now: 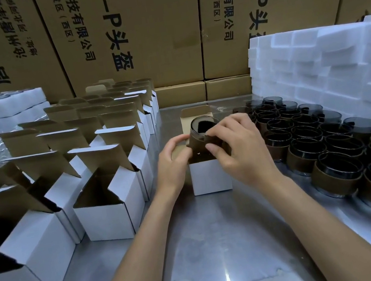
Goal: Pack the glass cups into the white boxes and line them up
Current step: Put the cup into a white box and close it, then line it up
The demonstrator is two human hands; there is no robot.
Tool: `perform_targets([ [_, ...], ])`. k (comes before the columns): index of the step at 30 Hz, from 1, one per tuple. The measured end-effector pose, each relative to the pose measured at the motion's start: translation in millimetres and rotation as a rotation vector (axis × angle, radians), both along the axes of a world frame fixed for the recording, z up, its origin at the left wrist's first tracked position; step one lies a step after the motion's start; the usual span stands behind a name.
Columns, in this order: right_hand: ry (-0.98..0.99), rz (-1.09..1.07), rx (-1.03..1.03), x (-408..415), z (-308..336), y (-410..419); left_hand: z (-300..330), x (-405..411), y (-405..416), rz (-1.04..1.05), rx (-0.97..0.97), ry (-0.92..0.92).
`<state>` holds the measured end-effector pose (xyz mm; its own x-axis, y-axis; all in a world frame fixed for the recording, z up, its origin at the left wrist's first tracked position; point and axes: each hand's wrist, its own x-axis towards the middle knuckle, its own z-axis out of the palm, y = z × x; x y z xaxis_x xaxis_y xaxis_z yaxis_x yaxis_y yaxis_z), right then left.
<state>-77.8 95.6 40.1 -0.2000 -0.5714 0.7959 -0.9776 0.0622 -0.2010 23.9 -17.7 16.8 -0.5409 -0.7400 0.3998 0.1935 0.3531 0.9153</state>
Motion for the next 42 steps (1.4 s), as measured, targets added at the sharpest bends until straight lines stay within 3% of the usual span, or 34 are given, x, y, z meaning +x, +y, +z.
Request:
perform_targets([
  [14,-0.102,0.073,0.148,-6.1,-4.2,-1.8,0.9,2.1,1.0,0.005,-0.011,-0.018],
  [17,-0.389,0.125,-0.039,-7.3,-4.9,-5.2,0.8,2.3,0.7,-0.015,0.000,0.012],
  [20,-0.854,0.209,-0.221,-12.1,-9.0,-9.1,1.9,1.6,0.7,-0.076,0.147,0.090],
  [22,-1.143,0.250,-0.218,-16.3,-12.7,-9.1,2.1,0.9,-1.1,-0.105,0.252,0.136],
  [24,-1.304,0.311,-0.115,-17.7,-16.6,-9.3,1.0,-0.5,-2.6,-0.099,0.291,0.142],
  [29,-1.254,0.464,0.057,-13.7,-26.3,-17.9,-2.2,-3.1,2.7,-0.148,0.158,0.017],
  [36,-1.343,0.463,-0.041,-12.4,-23.7,-14.3,3.0,-2.5,5.4,-0.164,0.340,0.062],
  [42,-1.423,0.549,0.007,-13.0,-22.0,-12.8,-0.4,4.3,-3.3,-0.385,0.329,-0.026],
])
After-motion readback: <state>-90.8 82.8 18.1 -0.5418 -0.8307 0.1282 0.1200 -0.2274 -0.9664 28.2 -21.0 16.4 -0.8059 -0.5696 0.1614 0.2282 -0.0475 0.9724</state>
